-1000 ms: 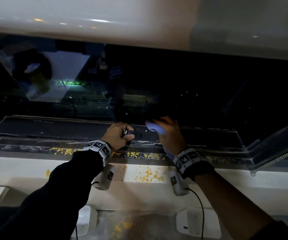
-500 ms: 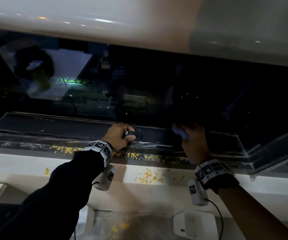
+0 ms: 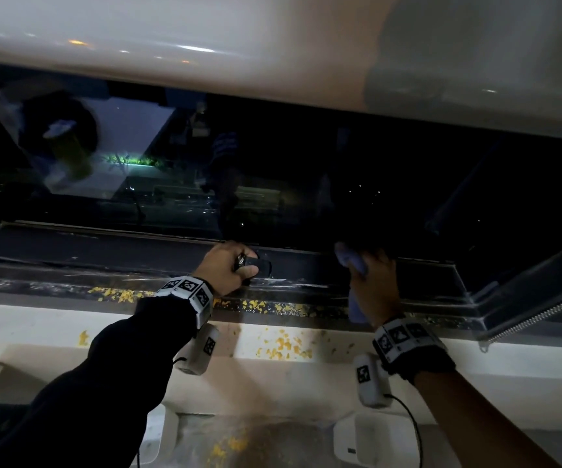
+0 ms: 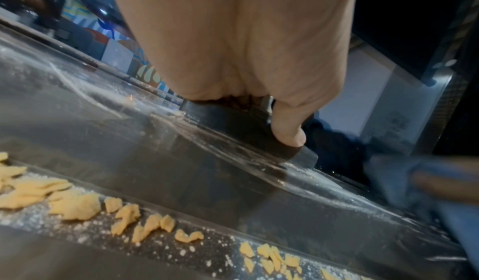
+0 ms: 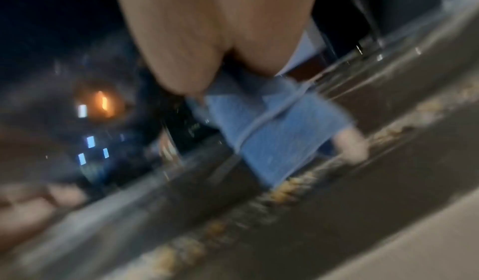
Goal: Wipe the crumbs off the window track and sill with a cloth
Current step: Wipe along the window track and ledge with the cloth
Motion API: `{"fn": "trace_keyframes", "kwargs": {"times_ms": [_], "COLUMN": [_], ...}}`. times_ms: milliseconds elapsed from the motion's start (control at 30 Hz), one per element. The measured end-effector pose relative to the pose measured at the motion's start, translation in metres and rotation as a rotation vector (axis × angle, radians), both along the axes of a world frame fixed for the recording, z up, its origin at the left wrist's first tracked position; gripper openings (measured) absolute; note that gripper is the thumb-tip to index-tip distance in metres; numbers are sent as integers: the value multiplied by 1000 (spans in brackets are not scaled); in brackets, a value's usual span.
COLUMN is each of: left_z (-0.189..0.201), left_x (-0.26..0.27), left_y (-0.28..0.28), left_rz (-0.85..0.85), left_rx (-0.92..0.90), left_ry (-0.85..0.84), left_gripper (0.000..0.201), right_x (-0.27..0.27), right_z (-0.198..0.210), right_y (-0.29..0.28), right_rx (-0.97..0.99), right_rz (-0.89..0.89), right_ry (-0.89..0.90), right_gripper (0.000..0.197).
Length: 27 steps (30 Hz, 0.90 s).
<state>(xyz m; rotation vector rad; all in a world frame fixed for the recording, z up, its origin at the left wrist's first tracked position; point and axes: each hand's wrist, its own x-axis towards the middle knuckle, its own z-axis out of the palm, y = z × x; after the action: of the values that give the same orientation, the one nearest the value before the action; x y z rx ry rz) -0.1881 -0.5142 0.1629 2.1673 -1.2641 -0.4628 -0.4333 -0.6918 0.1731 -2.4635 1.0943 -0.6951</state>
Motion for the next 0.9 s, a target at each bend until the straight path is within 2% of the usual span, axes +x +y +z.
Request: {"fn": "trace_keyframes", "kwargs": {"times_ms": [67, 133, 267, 300, 367, 433, 533, 600, 733, 833, 900], "left_z": [1, 0, 3, 3, 3, 3, 5, 7, 11, 12, 12], "left_x": [-1, -1, -1, -1, 0, -1, -4, -6, -8, -7, -6], "left_y": [0, 0, 0, 0, 0, 0, 0, 0, -1, 0, 1], "left_rz": [12, 8, -22, -29, -31, -19, -14, -14, -16, -24, -28], "left_rx": [-5, -2, -2, 2, 20, 32, 47, 52, 63, 53, 49], "left_ry": [1, -7, -20, -30, -44, -51, -68, -78, -63, -66, -63], "left_gripper": [17, 18, 18, 18, 17, 17, 21, 23, 22, 23, 22], "right_x": [8, 26, 46, 42, 22, -14, -63, -63, 7, 55, 56], "right_z": [-14, -24, -18, -11, -2, 0, -10, -22, -33, -32, -18], "right_y": [4, 33, 84, 80, 56, 18, -34, -36, 31, 90, 98], "right_rx": [-67, -103, -1, 87, 220, 84, -107, -77, -82, 10, 84], "right_rz": [-24, 67, 540, 575, 413, 125, -303, -370, -126, 163, 344], "right_ry": [166, 207, 58, 3, -99, -106, 72, 181, 238, 64, -66], "right_gripper": [46, 48, 48, 41, 22, 14, 38, 45, 51, 51, 44]}}
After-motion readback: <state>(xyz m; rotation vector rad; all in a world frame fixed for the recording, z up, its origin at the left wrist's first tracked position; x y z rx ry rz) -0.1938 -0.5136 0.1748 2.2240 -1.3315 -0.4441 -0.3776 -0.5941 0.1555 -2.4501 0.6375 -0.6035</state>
